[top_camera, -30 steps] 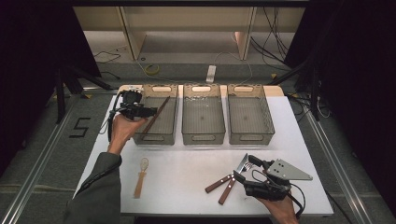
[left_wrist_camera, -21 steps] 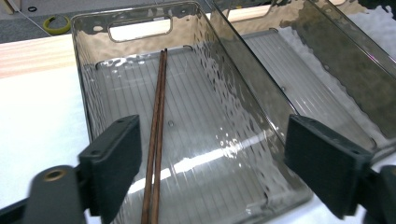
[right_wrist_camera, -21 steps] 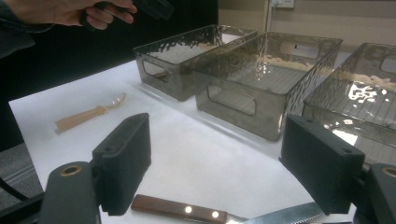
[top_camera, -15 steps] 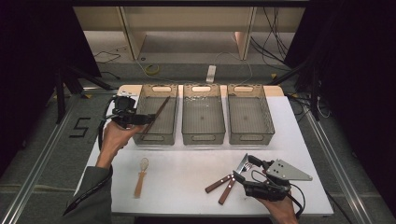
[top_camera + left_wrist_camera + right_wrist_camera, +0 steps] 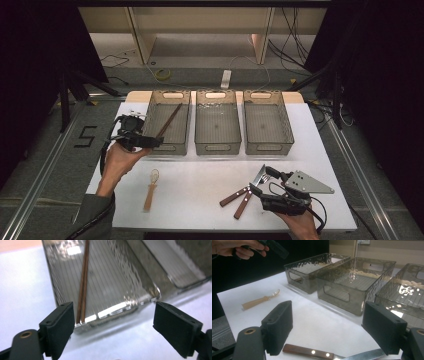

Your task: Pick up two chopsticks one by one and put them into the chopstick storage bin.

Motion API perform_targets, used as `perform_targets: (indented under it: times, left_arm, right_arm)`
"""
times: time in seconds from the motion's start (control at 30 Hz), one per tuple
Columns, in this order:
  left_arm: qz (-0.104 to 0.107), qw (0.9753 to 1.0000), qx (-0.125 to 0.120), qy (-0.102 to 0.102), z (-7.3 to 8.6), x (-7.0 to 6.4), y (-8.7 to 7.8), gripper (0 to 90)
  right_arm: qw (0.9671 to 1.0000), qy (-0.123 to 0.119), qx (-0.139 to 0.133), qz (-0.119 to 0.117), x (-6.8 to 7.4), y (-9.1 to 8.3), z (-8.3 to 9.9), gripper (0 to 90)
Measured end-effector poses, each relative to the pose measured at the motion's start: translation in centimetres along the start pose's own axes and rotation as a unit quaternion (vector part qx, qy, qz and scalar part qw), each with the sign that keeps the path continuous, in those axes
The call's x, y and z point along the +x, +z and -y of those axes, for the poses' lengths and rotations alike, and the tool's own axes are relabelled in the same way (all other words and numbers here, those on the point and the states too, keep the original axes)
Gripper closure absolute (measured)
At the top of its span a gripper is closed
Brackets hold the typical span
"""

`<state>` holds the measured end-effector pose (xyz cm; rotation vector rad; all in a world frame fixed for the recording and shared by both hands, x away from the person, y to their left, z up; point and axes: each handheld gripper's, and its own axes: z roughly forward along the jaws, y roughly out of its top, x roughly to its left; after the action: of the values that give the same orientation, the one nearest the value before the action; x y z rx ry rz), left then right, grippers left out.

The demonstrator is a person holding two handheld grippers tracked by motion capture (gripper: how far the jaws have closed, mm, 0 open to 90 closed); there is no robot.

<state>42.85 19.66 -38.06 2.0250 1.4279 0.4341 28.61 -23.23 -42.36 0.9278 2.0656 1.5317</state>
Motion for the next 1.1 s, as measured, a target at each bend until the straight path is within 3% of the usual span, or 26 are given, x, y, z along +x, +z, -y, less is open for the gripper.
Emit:
perform_targets:
  times: [0.23,0.5,1.1]
  left_arm:
    - [-0.004,0.9994,0.034,0.002,1.7,-0.5,0.6,16.7]
    - [-0.005,0.9981,0.060,-0.008,3.6,-0.5,0.1,16.9]
    - [-0.005,0.9964,0.084,-0.003,5.7,-1.4,0.0,16.2]
  right_arm:
    - [1.0000,-0.002,0.003,0.001,0.0,0.0,0.0,24.6]
    - [1.0000,-0.003,0.003,0.000,0.0,0.0,0.0,24.6]
    - [1.0000,-0.001,0.004,0.000,-0.1,-0.1,0.1,24.7]
